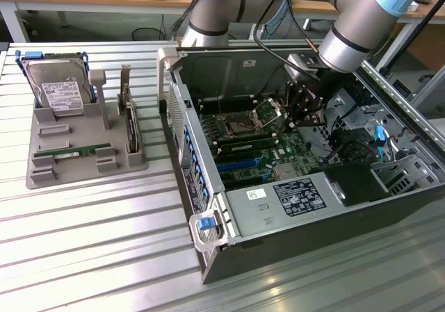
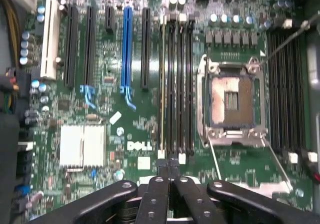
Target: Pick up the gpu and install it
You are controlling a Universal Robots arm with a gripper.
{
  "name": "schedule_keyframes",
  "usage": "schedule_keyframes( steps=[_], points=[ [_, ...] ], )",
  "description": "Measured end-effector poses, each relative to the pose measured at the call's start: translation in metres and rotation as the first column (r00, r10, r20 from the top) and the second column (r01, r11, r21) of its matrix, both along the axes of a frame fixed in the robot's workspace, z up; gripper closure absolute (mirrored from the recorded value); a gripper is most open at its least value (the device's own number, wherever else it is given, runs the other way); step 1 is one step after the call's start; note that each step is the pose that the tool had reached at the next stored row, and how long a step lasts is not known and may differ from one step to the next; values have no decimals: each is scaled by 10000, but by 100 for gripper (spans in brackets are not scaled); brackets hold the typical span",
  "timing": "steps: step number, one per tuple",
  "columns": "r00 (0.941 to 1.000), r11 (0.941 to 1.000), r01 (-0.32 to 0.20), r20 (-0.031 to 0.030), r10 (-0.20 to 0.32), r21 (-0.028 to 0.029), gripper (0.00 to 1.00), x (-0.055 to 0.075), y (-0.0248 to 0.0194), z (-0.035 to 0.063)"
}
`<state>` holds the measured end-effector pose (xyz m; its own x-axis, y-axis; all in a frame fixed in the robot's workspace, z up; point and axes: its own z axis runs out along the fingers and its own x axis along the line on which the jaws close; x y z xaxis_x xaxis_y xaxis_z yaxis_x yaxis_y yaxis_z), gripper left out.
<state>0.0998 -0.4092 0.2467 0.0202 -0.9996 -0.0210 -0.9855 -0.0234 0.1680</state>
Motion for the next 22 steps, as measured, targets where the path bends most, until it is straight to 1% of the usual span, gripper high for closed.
schedule_keyframes(
  steps=[2, 4, 5, 6, 9, 11, 14, 22],
  points=[
    [10000, 10000, 0, -8, 0, 7, 89, 76, 0, 1],
    [10000, 10000, -1, -10, 1, 9, 89, 112, 0, 22],
    [10000, 10000, 0, -10, 0, 12, 89, 125, 0, 78],
    [10000, 10000, 1, -9, -1, 14, 89, 130, 0, 186],
    [10000, 10000, 1, -10, -1, 14, 89, 135, 0, 397],
    [10000, 10000, 0, -10, 0, 19, 89, 136, 0, 483],
    [10000, 10000, 0, -10, 0, 44, 89, 136, 0, 509],
    [10000, 10000, 4, -9, -4, 51, 89, 136, 0, 509]
  ],
)
